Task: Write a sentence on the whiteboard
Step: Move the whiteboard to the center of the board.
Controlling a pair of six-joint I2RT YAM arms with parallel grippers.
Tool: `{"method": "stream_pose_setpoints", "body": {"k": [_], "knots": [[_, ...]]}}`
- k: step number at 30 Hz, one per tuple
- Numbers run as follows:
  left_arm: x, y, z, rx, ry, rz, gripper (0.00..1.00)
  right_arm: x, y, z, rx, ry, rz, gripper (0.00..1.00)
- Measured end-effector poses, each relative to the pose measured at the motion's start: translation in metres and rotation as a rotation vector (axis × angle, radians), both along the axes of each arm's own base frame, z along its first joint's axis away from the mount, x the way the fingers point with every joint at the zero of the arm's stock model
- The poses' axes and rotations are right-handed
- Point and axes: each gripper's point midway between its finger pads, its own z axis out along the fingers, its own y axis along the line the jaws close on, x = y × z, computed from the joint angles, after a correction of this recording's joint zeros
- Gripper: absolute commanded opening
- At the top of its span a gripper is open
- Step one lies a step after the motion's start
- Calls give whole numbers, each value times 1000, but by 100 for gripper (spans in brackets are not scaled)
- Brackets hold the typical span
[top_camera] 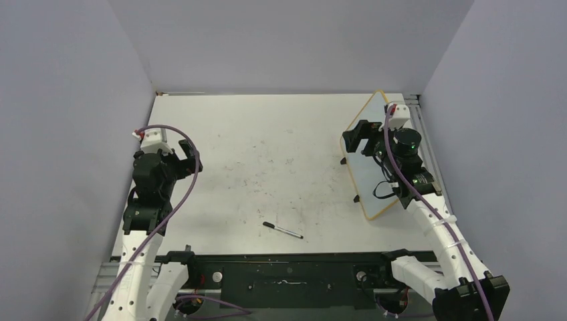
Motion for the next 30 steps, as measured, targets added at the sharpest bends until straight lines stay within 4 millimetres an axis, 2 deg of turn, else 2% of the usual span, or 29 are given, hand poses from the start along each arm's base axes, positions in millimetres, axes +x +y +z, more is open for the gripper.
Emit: {"method": "stream_pose_setpoints", "body": {"k": [5,11,15,19,22,27,30], "knots": [[4,-1,-13,-6,49,-1,96,-2,-3,6,25,-10,-24,90],[3,-3,-17,-11,67,-12,96,-3,0,-5,119,71,-99,94],[3,-6,-17,-15,68,-25,96,-10,15,-16,163,109,-171,93],[3,-5,-22,-12,88,-20,96,-24,42,-35,160,144,-229,93],[5,-3,-35,-7,144,-9,96,-23,53,-59,156,191,-296,100],[5,-4,-53,-7,221,-16,96,-11,49,-122,118,308,-450,85],[4,-6,-52,-10,218,-24,96,-7,47,-160,88,372,-536,82]]}}
